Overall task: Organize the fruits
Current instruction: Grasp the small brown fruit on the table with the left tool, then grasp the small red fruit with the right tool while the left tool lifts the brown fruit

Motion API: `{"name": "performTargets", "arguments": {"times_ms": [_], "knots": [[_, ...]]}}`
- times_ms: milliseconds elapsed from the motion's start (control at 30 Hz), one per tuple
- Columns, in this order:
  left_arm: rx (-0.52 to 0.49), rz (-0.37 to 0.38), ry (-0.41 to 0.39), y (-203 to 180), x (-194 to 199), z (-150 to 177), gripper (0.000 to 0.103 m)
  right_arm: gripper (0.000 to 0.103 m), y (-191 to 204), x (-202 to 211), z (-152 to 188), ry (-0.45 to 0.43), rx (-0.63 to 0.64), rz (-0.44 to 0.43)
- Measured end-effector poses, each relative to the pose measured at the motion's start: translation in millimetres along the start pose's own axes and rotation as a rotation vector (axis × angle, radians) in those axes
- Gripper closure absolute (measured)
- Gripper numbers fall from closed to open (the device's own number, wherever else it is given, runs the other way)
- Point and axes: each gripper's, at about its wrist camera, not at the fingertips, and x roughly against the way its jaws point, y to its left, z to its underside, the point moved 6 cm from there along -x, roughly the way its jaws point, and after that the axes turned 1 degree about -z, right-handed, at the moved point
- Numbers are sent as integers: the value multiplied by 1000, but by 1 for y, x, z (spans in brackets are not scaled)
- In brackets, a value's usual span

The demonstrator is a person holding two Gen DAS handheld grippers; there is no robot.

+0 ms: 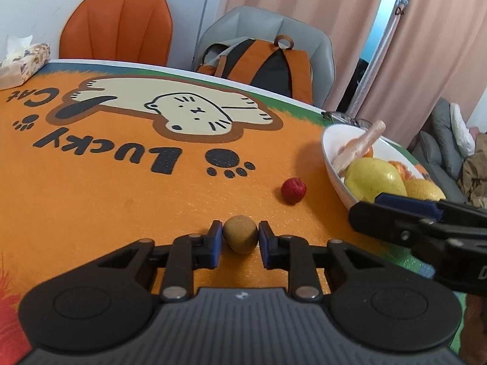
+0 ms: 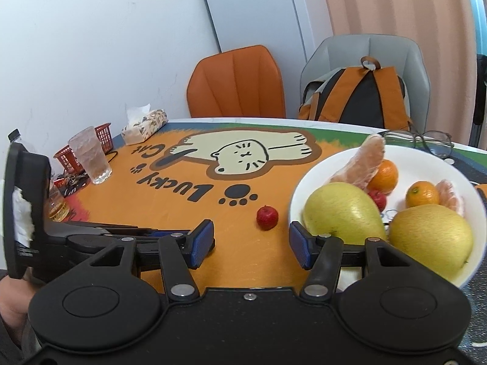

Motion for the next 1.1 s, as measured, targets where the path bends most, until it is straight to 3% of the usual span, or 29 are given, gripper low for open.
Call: {"name": "performTargets", "arguments": {"times_ms": [467,800,967,1100], "knots": [[101,-6,-33,45,17,-12,79,52,25,-51,-2,95,101,100],[150,-2,-43,71,24,-14,79,57,32,-73,-7,107,170,230],[163,9,-51,75,28,-15,79,58,30,-81,-9,115,186,247],[171,7,-65,78,34,-15,79,64,28,-85,-11,116,190,257]]}}
